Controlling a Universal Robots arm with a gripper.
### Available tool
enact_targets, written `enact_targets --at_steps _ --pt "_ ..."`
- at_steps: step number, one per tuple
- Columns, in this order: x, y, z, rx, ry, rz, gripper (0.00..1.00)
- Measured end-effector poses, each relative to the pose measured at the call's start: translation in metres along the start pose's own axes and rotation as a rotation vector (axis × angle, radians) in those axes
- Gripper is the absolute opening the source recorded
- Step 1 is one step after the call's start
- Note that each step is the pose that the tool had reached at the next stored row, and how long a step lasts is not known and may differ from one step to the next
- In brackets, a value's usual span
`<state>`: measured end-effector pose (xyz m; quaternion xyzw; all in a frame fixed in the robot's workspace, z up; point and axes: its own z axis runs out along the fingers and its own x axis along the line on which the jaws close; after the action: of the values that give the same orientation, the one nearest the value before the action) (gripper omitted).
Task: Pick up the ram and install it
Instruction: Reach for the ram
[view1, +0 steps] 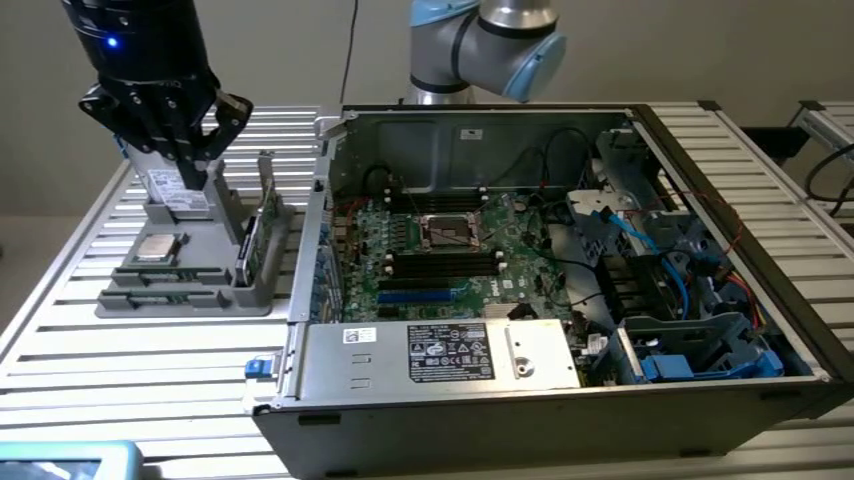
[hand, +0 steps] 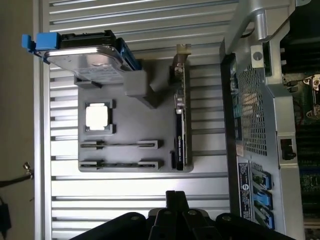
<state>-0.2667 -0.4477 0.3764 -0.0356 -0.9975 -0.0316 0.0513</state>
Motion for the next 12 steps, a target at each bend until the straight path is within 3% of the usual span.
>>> enact_targets --at_steps 6,12 --pt "0.016 -0.0022 0.0036 -0.0049 -0.0156 -0.002 0.11" --pt "0.033 -0.0038 0.0088 -0.0089 -0.0591 -0.005 0.11"
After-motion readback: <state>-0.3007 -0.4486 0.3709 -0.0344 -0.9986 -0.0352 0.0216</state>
